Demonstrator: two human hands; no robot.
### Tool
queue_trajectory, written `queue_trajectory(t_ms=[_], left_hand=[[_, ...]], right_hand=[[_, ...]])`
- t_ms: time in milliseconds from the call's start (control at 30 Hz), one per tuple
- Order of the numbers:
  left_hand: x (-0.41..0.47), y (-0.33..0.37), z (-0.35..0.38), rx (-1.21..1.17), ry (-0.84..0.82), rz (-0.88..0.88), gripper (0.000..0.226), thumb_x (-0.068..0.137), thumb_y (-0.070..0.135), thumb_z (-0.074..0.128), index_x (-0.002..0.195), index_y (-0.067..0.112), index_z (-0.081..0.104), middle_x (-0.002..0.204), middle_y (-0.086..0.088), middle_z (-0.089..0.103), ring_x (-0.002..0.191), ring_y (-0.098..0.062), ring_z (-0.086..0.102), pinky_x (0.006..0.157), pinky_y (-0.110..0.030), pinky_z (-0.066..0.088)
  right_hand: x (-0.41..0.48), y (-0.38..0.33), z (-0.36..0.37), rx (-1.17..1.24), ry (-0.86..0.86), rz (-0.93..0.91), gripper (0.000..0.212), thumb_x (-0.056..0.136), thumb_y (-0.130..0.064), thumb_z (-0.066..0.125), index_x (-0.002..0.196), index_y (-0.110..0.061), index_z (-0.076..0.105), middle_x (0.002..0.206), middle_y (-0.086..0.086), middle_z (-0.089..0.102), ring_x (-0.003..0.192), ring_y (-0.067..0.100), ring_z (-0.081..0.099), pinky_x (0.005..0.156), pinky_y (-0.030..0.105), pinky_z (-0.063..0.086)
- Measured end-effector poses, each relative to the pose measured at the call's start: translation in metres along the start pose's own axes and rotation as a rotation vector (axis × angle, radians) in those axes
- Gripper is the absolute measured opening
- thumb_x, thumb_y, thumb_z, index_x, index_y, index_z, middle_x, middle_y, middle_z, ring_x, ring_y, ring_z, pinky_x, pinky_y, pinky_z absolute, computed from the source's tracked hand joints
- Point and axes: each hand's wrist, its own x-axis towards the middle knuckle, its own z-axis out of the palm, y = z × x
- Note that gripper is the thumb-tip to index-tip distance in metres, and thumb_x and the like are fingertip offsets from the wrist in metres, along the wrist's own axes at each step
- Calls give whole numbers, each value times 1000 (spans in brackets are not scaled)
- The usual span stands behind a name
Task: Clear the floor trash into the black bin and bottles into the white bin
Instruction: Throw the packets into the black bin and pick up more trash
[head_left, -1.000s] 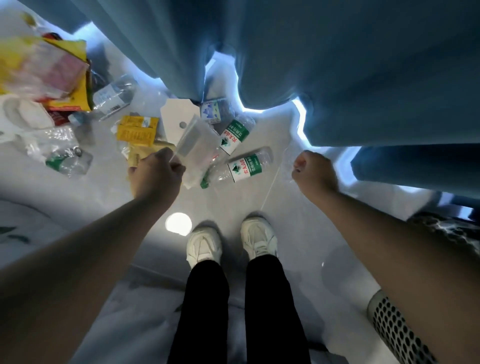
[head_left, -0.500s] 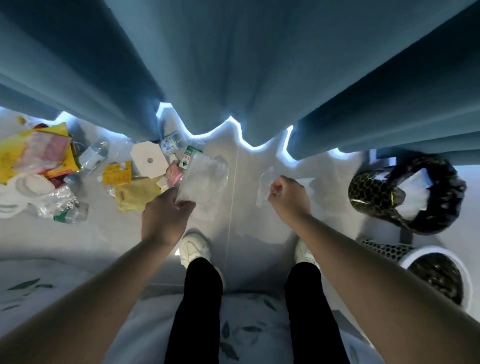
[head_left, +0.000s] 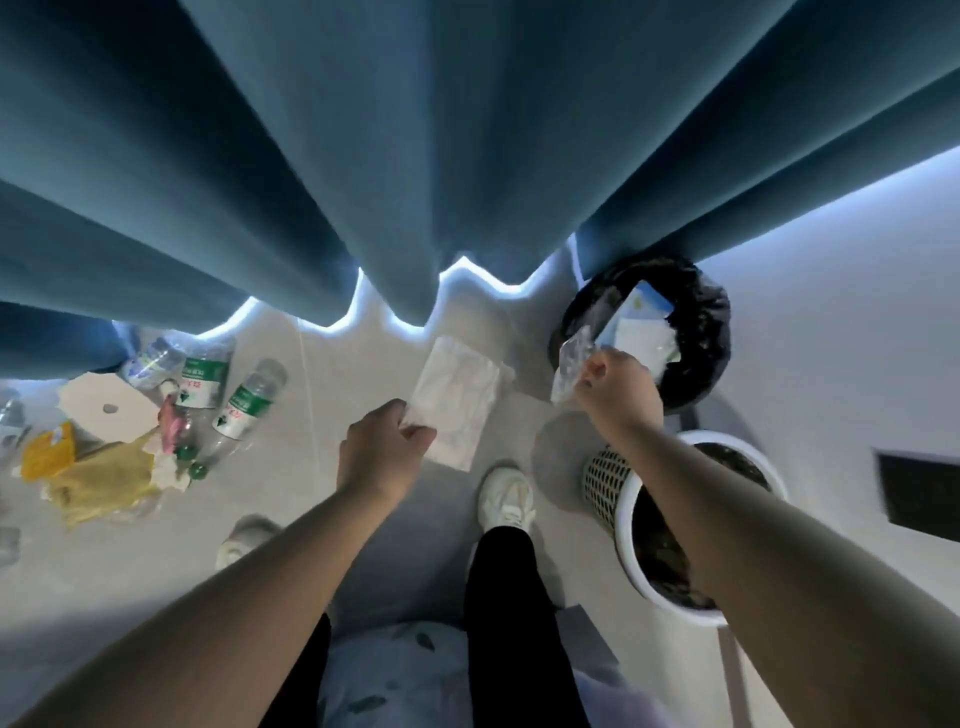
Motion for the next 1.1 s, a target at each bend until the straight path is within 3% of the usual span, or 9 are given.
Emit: queue_trajectory(t_ms=[133,300,400,567,700,800,900,1000,1100], left_hand=[[25,87,73,24,-98,4,27,83,24,57,62,18,41,61,9,47,77,-29,51,66,-31,37],[62,165,144,15,-173,-29,21,85,22,53,66,19,44,72,-1,52,78,-29,55,61,-28,35],[83,189,172,4,-187,-64,12,85,22,52,78,13,55,83,-5,59,83,-29,59,63,-28,39],[112,211,200,25,-192,-45,15,87,22,55,84,8,59,84,-7,61,82,-27,59,65,-29,43],[126,213,207,146,-184,64,20,88,29,59,75,15,52,72,2,52,73,-22,54,60,-28,38],[128,203,200,286,-182,155,24,87,34,61,103,17,59,100,-1,59,92,-26,59,78,-37,50],[126,185,184,463,-132,252,42,86,33,61,125,17,53,121,-6,49,105,-29,55,87,-43,49],[122,168,167,608,-112,361,52,86,38,61,131,18,48,130,-6,43,115,-28,48,91,-42,45],[117,155,151,699,-146,383,66,86,45,59,142,20,34,149,-6,28,132,-29,34,97,-43,39]], right_hand=[[37,82,-50,-28,30,123,18,87,-12,52,103,-14,58,110,6,59,89,25,54,72,36,49],[76,140,-68,-40,38,144,19,89,-15,52,108,-15,57,111,6,57,85,23,47,65,31,37],[92,154,-62,-25,24,149,17,90,-18,52,107,-15,55,107,5,55,81,22,43,65,32,38],[117,164,-49,-14,27,127,16,91,-20,50,106,-16,55,98,0,49,79,22,45,63,31,36],[132,172,-38,-26,12,130,22,92,-19,50,112,-16,56,101,1,49,84,23,48,62,30,35],[137,176,-27,-90,-85,160,43,91,-25,56,133,-22,46,129,5,47,112,27,48,69,33,42],[131,175,-20,-187,-166,145,69,89,-36,62,147,-27,26,156,8,23,139,32,27,91,42,48],[125,168,-19,-246,-203,98,80,89,-43,60,152,-31,12,163,6,4,149,32,4,113,51,29],[117,154,-21,-302,-228,59,85,90,-49,57,153,-33,3,163,4,-3,149,30,-6,118,54,13]])
